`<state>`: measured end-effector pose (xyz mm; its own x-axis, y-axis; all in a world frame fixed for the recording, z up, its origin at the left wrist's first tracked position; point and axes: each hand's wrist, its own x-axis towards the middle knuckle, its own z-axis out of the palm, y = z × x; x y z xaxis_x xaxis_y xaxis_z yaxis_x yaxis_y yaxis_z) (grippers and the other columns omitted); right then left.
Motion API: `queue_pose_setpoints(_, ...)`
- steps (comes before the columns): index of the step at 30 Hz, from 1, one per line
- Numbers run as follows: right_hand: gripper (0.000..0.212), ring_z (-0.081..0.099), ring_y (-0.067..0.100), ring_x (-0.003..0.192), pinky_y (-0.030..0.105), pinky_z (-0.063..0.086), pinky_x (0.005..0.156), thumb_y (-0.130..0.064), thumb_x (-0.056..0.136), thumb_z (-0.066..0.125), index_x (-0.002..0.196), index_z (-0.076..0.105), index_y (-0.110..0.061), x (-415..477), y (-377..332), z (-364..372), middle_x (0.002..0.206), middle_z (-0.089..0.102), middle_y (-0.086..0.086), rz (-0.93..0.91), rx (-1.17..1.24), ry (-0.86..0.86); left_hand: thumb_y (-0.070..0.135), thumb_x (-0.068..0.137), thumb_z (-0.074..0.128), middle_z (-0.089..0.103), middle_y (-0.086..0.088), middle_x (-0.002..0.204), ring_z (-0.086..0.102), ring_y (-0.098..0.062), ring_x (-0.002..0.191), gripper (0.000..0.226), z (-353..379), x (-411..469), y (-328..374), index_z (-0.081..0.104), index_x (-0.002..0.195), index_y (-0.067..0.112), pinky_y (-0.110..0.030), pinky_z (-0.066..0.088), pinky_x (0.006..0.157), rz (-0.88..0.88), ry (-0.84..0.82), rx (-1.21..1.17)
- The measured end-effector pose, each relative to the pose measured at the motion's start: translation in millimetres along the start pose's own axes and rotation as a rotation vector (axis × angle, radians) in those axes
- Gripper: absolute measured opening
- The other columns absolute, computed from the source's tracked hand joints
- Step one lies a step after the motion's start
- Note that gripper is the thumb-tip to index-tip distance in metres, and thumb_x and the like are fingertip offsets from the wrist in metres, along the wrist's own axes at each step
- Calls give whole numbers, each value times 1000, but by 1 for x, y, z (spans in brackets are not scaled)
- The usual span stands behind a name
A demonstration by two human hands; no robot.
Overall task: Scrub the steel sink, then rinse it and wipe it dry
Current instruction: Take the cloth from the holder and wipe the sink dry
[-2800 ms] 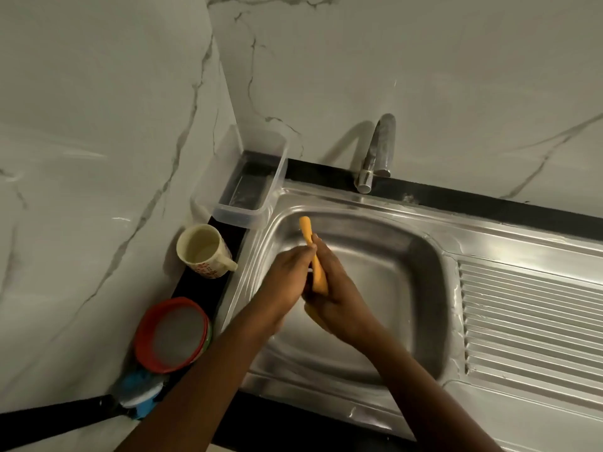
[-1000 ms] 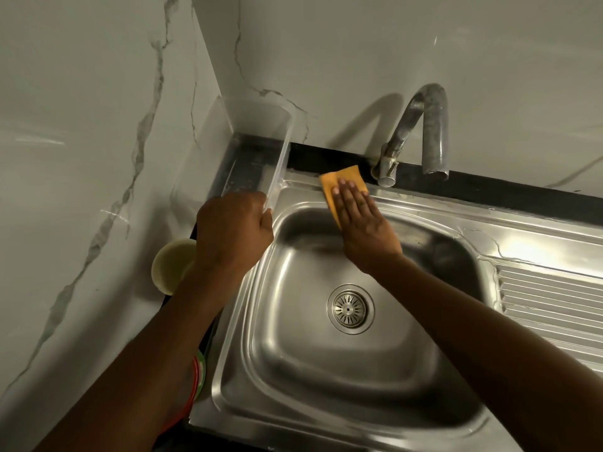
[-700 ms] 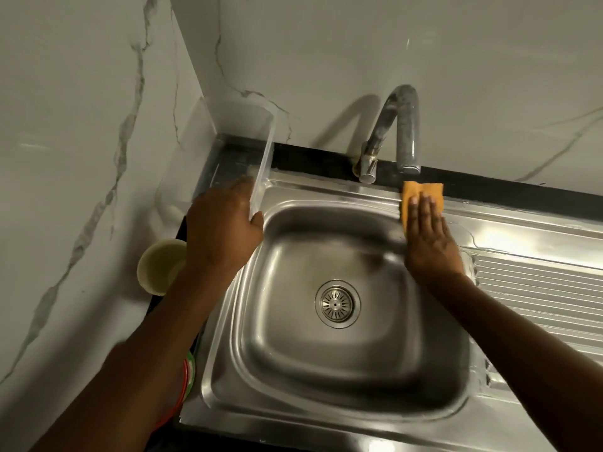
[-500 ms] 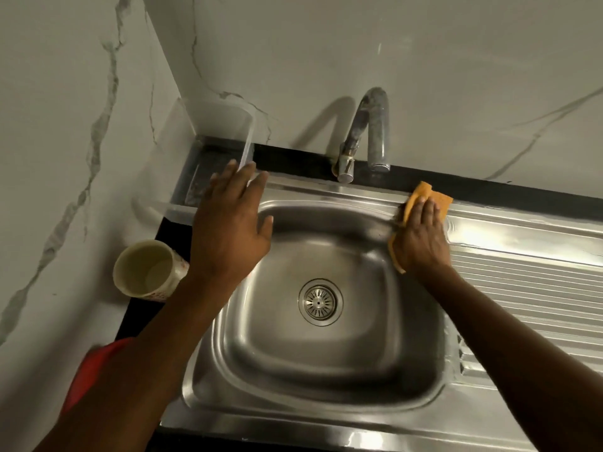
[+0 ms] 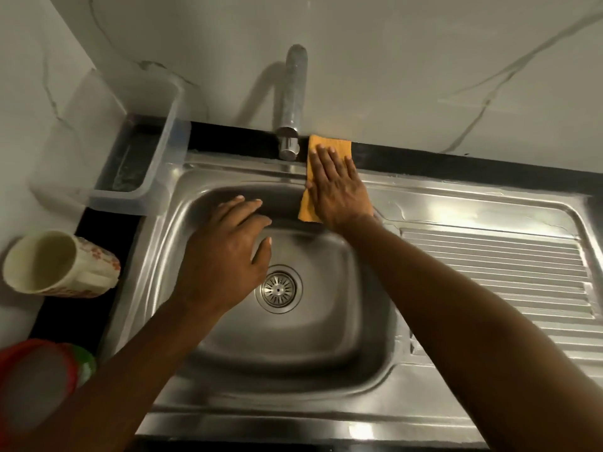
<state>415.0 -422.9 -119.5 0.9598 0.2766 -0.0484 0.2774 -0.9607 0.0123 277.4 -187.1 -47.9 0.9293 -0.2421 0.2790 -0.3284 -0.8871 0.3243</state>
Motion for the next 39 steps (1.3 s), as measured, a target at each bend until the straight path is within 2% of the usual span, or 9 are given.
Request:
queue_pose_setpoints(3, 67, -5, 24, 160, 48, 4, 130, -49, 108, 2, 166, -4, -14, -8, 21, -4, 174, -4, 6, 73, 36, 2, 28, 94, 64, 69, -11, 139, 59, -30, 136, 33, 9, 1, 26, 77, 118, 10, -42, 48, 110, 9, -30, -4)
queue_pose_setpoints(10, 67, -5, 26, 160, 46, 1, 130, -47, 111, 8, 165, -6, -11, -44, 82, -8, 174, -6, 8, 253, 81, -21, 28, 94, 63, 70, -8, 139, 62, -27, 134, 32, 24, 2, 82, 78, 118, 13, -43, 52, 111, 57, -71, -45)
queue_pose_setpoints(23, 70, -10, 22, 160, 46, 0, 130, -53, 107, 1, 165, -11, -15, -84, 180, -5, 173, -11, 6, 336, 94, -55, 23, 92, 77, 73, -7, 134, 66, -26, 128, 27, 54, 0, 154, 79, 117, 14, -37, 48, 111, 98, -114, -28)
queue_pose_setpoints(27, 71, -9, 22, 160, 46, 0, 130, -54, 106, -1, 165, -9, -15, -94, 208, -3, 173, -10, 5, 352, 101, -48, 25, 94, 72, 72, -7, 134, 66, -25, 127, 27, 66, 2, 176, 78, 119, 14, -33, 44, 112, 100, -132, -31)
queue_pose_setpoints(30, 71, -8, 22, 160, 46, 1, 130, -54, 106, -2, 165, -9, -15, -105, 233, -3, 173, -9, 5, 365, 105, -47, 29, 95, 64, 72, -8, 134, 66, -25, 127, 31, 73, 5, 197, 78, 118, 14, -36, 47, 112, 95, -146, -37)
queue_pose_setpoints(39, 71, -8, 23, 160, 47, 1, 130, -54, 107, -1, 165, -8, -15, -134, 306, 2, 174, -10, 5, 394, 112, -43, 27, 96, 70, 71, -5, 137, 64, -23, 130, 32, 97, 19, 250, 75, 125, 15, -38, 49, 112, 73, -192, -41)
